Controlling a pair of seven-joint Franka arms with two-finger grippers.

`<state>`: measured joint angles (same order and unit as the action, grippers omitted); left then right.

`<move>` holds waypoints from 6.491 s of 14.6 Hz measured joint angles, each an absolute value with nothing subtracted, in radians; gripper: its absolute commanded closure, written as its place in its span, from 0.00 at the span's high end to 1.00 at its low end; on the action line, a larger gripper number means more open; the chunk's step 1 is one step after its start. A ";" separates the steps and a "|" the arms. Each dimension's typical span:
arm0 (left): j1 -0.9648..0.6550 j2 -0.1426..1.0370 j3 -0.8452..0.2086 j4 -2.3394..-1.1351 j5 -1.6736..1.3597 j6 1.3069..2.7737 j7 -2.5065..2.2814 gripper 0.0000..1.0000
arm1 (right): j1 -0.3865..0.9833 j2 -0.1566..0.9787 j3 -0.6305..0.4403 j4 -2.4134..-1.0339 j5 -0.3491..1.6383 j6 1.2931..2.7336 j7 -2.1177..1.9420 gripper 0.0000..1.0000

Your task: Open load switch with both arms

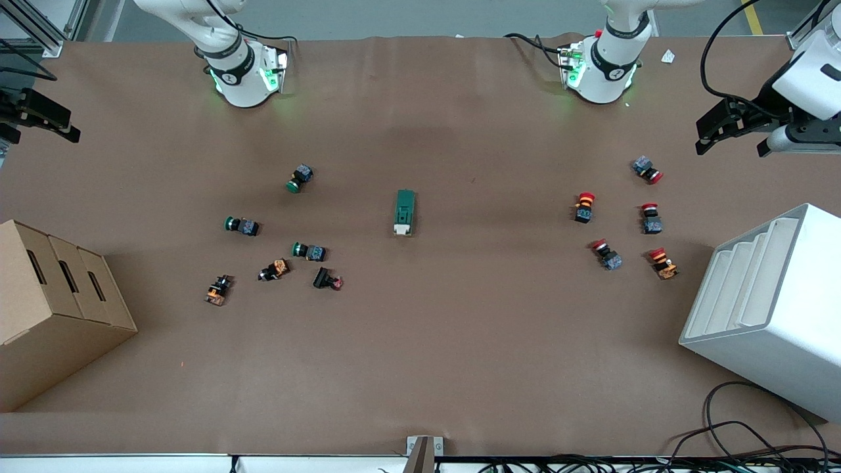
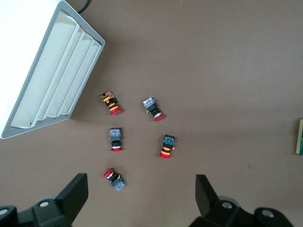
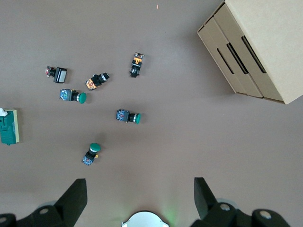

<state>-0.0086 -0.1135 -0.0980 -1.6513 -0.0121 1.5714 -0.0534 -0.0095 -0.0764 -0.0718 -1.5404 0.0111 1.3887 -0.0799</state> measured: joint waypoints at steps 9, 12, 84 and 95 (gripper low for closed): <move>-0.003 -0.093 -0.090 -1.619 -0.012 1.570 -0.029 1.00 | -0.010 -0.076 -0.072 -1.513 0.010 1.397 -0.080 1.00; -0.008 -0.044 -0.102 -1.578 -0.012 1.570 -0.030 1.00 | -0.010 -0.074 -0.073 -1.499 0.010 1.397 -0.080 1.00; -0.728 0.721 -0.693 -2.045 1.691 1.902 -2.519 0.99 | 0.677 0.797 0.031 -1.338 0.308 1.673 1.930 1.00; -0.877 0.790 -0.534 -1.962 1.777 1.881 -2.520 0.99 | 0.710 0.798 0.031 -1.345 0.308 1.618 1.931 1.00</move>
<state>-0.8770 0.7904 -0.5338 -1.9622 1.7775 1.8812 -2.5196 0.7101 0.7981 0.0314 -1.3449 0.3078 1.6179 1.9307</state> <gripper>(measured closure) 0.013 0.000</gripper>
